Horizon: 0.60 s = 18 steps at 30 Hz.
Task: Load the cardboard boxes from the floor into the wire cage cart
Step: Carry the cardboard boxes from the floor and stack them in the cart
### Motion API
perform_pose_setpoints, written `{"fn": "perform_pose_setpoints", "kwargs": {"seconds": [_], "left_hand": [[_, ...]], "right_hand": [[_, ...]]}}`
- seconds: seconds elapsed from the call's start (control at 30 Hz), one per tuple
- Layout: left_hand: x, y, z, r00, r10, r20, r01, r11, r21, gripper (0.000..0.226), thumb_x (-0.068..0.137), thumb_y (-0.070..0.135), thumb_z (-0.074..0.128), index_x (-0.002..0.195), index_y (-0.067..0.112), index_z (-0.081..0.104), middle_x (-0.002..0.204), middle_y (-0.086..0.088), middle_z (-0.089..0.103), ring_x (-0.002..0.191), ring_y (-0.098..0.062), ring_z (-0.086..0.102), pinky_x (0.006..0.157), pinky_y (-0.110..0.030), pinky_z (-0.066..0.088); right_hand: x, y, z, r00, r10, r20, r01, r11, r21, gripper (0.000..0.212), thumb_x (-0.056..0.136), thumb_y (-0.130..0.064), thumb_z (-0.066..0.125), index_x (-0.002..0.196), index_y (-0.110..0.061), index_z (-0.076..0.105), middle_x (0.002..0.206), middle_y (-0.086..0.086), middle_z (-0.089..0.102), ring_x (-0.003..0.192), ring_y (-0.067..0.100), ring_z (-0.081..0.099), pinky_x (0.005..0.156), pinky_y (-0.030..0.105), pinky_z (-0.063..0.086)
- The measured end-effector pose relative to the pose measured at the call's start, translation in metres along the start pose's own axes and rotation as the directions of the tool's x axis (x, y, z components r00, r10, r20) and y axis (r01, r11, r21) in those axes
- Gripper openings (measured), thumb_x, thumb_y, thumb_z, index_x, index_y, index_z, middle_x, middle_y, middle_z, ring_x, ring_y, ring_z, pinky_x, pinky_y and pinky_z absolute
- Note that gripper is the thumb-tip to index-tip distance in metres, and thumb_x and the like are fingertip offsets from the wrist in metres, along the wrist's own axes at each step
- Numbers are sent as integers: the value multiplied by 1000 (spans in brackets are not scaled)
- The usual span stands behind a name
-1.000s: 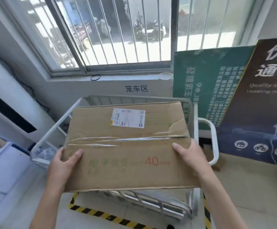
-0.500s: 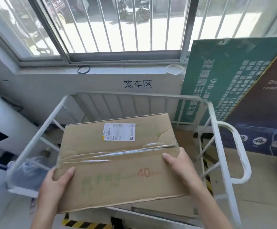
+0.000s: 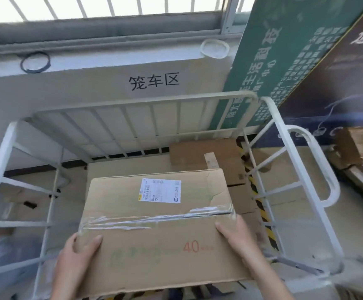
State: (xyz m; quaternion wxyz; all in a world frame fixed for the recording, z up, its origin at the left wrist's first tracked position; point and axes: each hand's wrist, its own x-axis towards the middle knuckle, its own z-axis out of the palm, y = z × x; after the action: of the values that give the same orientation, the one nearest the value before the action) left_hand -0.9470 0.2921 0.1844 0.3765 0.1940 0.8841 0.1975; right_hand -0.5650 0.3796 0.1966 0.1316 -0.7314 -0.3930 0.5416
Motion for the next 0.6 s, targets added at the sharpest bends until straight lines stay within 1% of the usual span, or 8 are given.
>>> {"fn": "perform_pose_setpoints", "kwargs": {"seconds": [0.1, 0.2, 0.3, 0.4, 0.43, 0.5, 0.53, 0.6], "left_hand": [[19, -2, 19, 997, -47, 56, 45, 999, 27, 114, 42, 75, 65, 140, 17, 51, 141, -21, 54, 128, -38, 51, 110, -50, 36], [43, 0, 49, 991, -89, 101, 85, 995, 45, 123, 35, 78, 62, 141, 17, 50, 144, -21, 52, 132, -38, 48, 114, -50, 33], [63, 16, 98, 991, -80, 106, 66, 989, 131, 107, 53, 73, 64, 144, 18, 48, 145, -21, 51, 132, -39, 47, 112, -48, 34], [88, 36, 165, 996, -20, 91, 0, 977, 212, 79, 82, 60, 65, 144, 15, 47, 139, -22, 54, 129, -40, 48, 108, -47, 36], [97, 42, 190, 995, 2, 95, -23, 976, 218, 71, 86, 54, 65, 142, 14, 49, 136, -22, 56, 127, -40, 49, 105, -46, 37], [119, 59, 242, 994, 28, 106, -52, 973, 226, 63, 88, 50, 64, 138, 13, 51, 129, -21, 59, 123, -41, 51, 100, -45, 40], [129, 70, 267, 993, 36, 110, -61, 971, 233, 62, 89, 51, 63, 137, 13, 51, 128, -21, 59, 122, -40, 52, 98, -45, 40], [150, 94, 315, 991, 77, 106, -99, 971, 218, 61, 89, 51, 61, 135, 13, 51, 127, -19, 59, 121, -40, 51, 97, -45, 41]], "right_hand": [[20, 9, 8, 999, 34, 14, -34, 999, 12, 25, 90, -17, 69, 115, -20, 69, 109, -1, 75, 98, 12, 70, 90, 36, 57], [55, 22, 5, 992, 126, 15, -126, 992, -33, 42, 88, -32, 72, 125, -19, 59, 117, 1, 70, 109, 21, 66, 97, 44, 52], [106, 37, -15, 986, 163, 35, -158, 982, -103, 47, 87, -41, 72, 128, -21, 59, 119, 0, 70, 111, 22, 65, 98, 44, 51], [166, 52, -39, 984, 180, 11, -178, 981, -80, 33, 84, -43, 75, 114, -29, 70, 104, -7, 76, 99, 16, 70, 92, 45, 56], [188, 57, -48, 983, 182, -6, -182, 982, -57, 24, 83, -42, 75, 105, -33, 73, 98, -8, 77, 94, 14, 72, 89, 44, 57], [238, 70, -68, 986, 155, -66, -158, 987, -42, 8, 83, -36, 76, 91, -37, 74, 94, -8, 78, 87, 10, 72, 83, 40, 57], [264, 77, -78, 984, 138, -109, -145, 988, -54, 7, 83, -34, 76, 88, -34, 72, 95, -7, 77, 87, 12, 72, 83, 40, 57], [315, 90, -98, 974, 115, -197, -133, 988, -84, 16, 83, -36, 77, 91, -29, 64, 101, -4, 74, 93, 18, 69, 88, 43, 55]]}}
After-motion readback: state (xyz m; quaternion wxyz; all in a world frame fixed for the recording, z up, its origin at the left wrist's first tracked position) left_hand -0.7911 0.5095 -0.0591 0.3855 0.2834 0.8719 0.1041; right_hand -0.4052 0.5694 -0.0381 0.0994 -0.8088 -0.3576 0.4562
